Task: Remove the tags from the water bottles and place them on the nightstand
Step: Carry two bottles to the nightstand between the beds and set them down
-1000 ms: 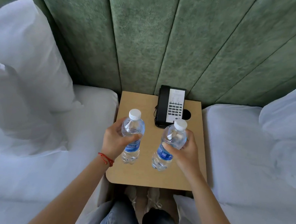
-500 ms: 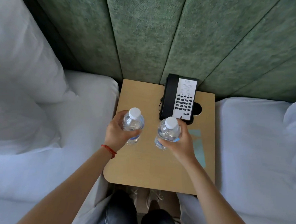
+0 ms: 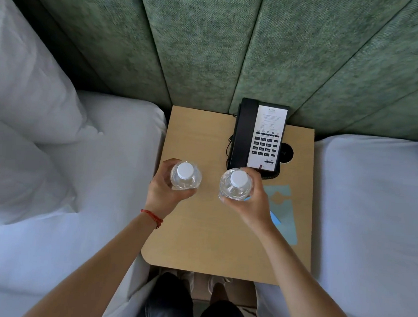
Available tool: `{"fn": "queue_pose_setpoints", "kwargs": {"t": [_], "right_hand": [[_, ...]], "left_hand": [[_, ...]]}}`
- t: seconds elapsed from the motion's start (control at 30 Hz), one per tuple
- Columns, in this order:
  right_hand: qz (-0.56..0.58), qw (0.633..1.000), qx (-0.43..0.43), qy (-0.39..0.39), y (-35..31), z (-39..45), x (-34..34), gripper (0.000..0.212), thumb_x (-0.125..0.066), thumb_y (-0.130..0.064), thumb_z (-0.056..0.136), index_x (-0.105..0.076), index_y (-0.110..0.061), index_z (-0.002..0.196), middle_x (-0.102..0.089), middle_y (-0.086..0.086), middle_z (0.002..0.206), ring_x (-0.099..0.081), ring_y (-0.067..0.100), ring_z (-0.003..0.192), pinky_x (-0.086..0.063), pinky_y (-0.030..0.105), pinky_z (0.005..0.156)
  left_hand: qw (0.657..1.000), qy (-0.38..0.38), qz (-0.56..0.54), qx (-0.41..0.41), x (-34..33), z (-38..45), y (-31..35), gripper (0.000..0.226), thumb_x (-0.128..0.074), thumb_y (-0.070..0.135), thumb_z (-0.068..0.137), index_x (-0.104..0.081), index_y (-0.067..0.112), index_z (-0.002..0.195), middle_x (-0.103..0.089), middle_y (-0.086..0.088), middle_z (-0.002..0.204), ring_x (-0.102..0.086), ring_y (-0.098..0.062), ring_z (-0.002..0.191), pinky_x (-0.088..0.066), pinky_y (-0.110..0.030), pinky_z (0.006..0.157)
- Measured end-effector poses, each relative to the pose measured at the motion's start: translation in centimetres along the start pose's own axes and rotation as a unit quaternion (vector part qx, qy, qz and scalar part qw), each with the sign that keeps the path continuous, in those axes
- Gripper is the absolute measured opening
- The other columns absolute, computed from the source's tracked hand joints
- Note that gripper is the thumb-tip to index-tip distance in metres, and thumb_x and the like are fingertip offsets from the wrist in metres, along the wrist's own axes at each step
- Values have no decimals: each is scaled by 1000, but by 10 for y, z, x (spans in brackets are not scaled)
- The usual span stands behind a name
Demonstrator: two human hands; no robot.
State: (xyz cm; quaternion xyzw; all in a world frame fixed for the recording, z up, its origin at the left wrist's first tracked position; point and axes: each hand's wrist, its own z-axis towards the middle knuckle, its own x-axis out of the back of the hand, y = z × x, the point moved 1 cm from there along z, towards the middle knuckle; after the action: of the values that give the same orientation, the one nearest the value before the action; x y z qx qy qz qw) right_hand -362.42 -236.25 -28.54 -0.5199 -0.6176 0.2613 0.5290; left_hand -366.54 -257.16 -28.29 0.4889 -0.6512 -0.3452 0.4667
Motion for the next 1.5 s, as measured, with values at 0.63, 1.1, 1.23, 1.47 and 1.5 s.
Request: {"fn": "queue_pose_setpoints", "kwargs": {"t": [0.63, 1.1, 1.23, 1.47, 1.5], "right_hand": [[-52, 996, -29, -60, 18, -9, -2, 76, -84, -23, 59, -34, -58, 105, -47, -47, 104, -44, -23, 99, -32, -6, 75], [-58, 998, -26, -27, 6, -38, 7, 69, -80, -19, 68, -43, -29, 125, -55, -13, 120, -51, 12, 113, -41, 28, 94], [-55, 998, -36, 2, -7, -52, 14, 66, -76, -23, 74, -41, -22, 130, -53, -8, 129, -47, 5, 116, -37, 23, 96], [-70, 997, -13, 22, -34, -90, 16, 52, -67, -32, 83, -47, -19, 129, -54, -6, 131, -47, 12, 124, -37, 29, 103], [-92, 996, 9, 18, -38, -95, 17, 52, -67, -29, 83, -48, -15, 129, -53, -2, 134, -47, 14, 125, -37, 29, 104]], "left_hand": [[999, -9, 44, 4, 11, -13, -18, 66, -80, 27, 52, -44, 49, 103, -57, 17, 109, -56, -7, 101, -50, -33, 87], [997, 27, 49, 56, 8, -35, -5, 74, -80, 21, 68, -40, 22, 131, -55, 4, 120, -50, -12, 112, -38, -26, 94], [995, 46, 81, 24, 13, -57, 1, 59, -73, 20, 75, -45, 19, 126, -56, 3, 121, -48, -10, 115, -34, -23, 91], [980, 78, 181, -24, 21, -103, 13, 49, -66, 20, 82, -49, 10, 127, -56, -9, 128, -52, -28, 115, -33, -20, 86], [977, 79, 197, -30, 22, -110, 15, 48, -65, 20, 83, -49, 9, 127, -55, -9, 130, -52, -28, 116, -33, -21, 87]]}}
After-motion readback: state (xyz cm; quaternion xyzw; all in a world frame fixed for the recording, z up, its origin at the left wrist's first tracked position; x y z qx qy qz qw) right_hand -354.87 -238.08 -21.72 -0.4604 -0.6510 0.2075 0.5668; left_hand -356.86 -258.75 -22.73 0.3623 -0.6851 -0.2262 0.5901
